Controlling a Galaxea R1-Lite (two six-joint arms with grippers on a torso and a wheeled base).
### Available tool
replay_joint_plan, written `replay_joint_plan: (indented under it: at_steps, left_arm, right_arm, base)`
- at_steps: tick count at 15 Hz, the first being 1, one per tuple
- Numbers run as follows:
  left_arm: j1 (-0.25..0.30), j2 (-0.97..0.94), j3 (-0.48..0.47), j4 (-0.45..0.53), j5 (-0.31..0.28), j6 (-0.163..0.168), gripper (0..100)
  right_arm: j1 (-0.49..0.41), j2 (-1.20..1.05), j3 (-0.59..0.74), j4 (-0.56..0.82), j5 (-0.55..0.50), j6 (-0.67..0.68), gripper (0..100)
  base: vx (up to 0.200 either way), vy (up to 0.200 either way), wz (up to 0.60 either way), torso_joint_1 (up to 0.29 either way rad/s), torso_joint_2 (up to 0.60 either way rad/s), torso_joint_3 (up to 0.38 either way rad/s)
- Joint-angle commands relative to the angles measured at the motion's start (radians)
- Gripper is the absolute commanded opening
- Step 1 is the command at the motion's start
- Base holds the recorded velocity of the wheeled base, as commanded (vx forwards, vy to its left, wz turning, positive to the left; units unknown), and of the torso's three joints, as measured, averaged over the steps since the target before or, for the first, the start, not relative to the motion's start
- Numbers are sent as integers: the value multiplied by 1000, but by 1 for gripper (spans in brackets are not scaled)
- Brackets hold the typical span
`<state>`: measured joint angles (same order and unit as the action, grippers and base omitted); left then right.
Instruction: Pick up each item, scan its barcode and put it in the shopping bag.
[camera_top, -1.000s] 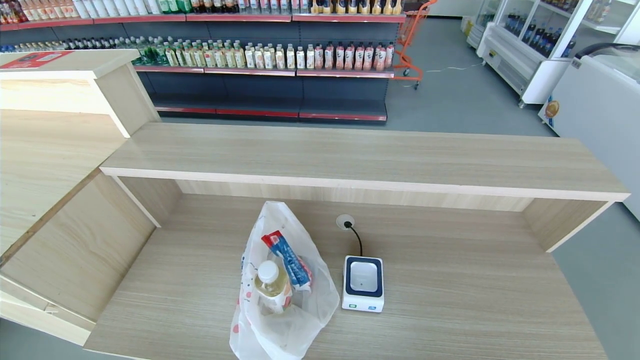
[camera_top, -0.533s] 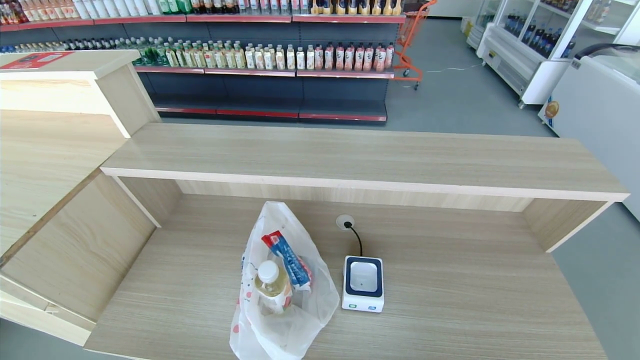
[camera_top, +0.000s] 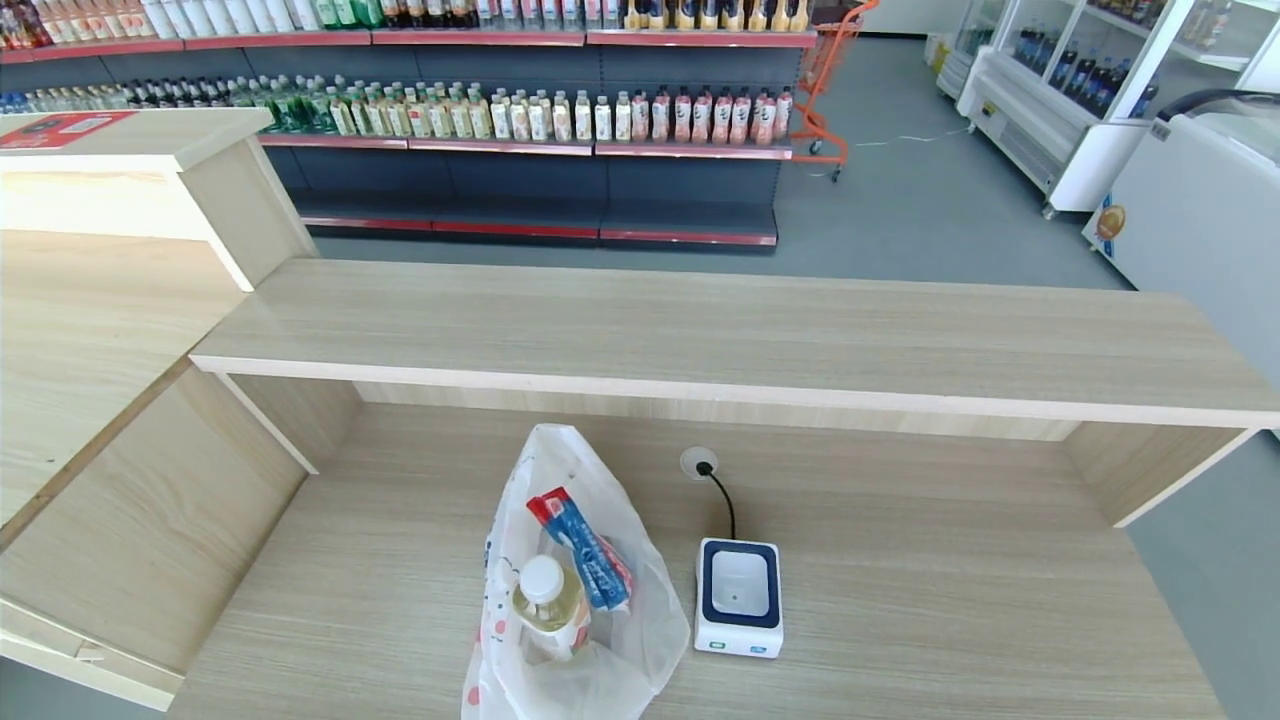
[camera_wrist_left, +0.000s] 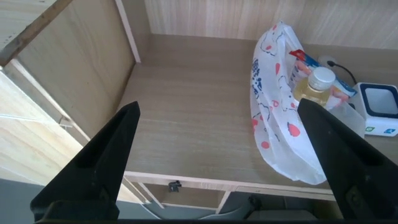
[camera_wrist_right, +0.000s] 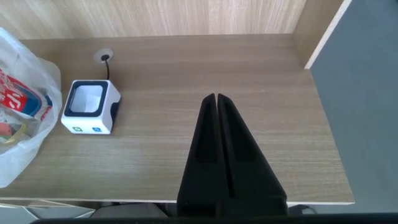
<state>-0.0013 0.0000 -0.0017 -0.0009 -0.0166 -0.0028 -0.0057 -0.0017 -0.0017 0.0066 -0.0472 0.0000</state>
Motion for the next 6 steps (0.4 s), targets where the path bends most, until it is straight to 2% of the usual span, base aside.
replay_joint_plan:
  at_steps: [1, 6]
  left_arm:
    - [1, 0, 0, -1, 0, 0, 100]
    - [1, 0, 0, -1, 0, 0, 100]
  right_arm:
    - [1, 2, 0, 0, 0, 0, 0]
    - [1, 2, 0, 1, -2, -2, 0]
  base:
    - [0, 0, 0, 0, 0, 0]
    - [0, 0, 0, 0, 0, 0]
